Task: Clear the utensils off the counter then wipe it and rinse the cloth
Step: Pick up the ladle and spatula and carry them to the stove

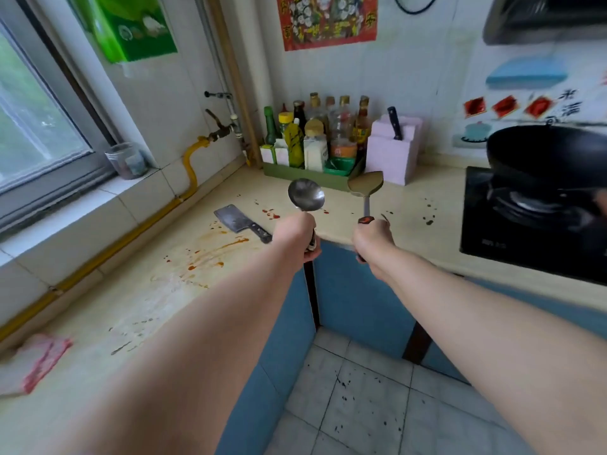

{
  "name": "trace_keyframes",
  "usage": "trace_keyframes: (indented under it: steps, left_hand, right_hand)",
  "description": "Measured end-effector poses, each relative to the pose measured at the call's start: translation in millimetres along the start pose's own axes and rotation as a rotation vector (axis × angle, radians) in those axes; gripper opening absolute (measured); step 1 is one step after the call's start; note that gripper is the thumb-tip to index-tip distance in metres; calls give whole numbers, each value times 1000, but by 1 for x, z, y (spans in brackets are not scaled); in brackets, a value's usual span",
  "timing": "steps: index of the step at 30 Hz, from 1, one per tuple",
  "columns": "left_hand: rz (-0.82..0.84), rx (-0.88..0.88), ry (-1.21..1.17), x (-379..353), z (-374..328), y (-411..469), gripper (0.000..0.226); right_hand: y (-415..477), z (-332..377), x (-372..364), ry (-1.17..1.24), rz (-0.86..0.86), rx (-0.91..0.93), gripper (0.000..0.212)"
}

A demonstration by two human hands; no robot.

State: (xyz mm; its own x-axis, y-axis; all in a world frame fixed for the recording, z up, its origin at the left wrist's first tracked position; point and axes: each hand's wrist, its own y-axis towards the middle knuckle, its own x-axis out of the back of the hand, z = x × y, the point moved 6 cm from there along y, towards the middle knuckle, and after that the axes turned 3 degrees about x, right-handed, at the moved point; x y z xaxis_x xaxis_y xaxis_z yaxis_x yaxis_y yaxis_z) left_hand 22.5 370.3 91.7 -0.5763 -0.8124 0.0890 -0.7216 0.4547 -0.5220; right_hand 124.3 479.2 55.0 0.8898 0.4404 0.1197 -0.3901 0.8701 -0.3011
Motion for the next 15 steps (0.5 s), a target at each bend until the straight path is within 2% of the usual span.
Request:
trace_keyframes:
  steps: [2,6,9,11,13,15]
  left_hand:
    - [57,-13,14,-19,-3,-6,18]
    - [143,-67,89,-57,-21,-17,16]
    - [194,-119,127,-89,-38,-26,14]
    - [240,-147,136,-113,-48,-34,12]
    - [280,-168,138,-135,-57,-38,10]
    - [329,-183,171,-162,-65,-47,8]
  right_hand:
    - [0,1,21,57,-94,-79,7]
    - [10,17,64,29,-240,-35,27]
    - [11,37,98,26,-292,-7,32]
    - [12,52,121,48,-306,-3,25]
    - [16,61,145,34,-318,26,9]
    - [21,76,177,-31,-344,103,7]
